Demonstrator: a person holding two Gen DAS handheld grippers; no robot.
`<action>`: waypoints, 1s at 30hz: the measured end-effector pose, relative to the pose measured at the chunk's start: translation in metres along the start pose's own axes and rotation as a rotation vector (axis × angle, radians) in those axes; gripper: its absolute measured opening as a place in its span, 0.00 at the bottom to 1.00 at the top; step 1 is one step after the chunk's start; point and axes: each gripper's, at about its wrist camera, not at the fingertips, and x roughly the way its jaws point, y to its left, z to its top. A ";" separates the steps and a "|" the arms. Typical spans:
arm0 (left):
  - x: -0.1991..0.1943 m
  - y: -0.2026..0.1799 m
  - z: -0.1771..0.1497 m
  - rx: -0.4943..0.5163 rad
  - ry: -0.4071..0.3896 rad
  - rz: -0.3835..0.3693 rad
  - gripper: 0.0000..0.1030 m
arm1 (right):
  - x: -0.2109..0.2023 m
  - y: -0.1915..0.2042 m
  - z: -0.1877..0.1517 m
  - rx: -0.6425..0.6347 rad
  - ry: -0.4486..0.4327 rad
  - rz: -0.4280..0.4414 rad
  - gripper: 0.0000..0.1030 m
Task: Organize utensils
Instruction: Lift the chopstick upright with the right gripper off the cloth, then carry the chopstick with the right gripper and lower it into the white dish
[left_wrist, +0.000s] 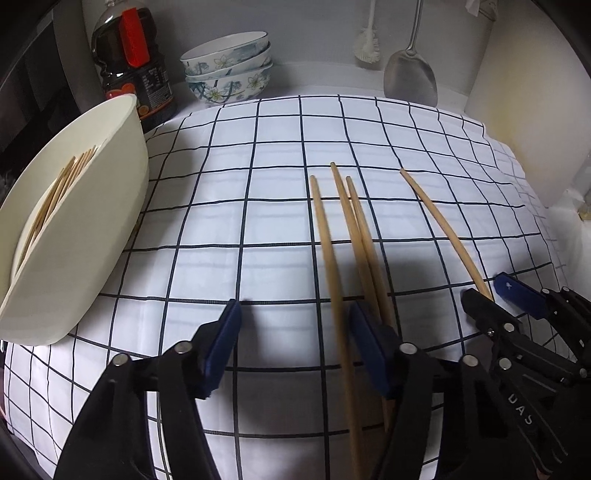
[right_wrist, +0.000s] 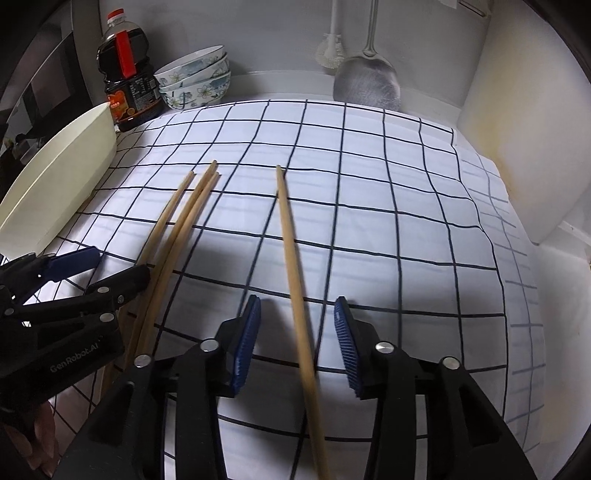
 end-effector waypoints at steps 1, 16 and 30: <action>0.000 -0.001 0.000 -0.001 -0.001 -0.001 0.50 | 0.000 0.001 0.000 -0.003 -0.001 0.001 0.31; -0.005 -0.001 0.000 -0.002 0.035 -0.033 0.07 | -0.003 0.007 -0.001 0.014 0.017 0.033 0.06; -0.072 0.037 0.017 -0.070 -0.064 -0.059 0.07 | -0.053 0.025 0.022 0.039 -0.046 0.076 0.06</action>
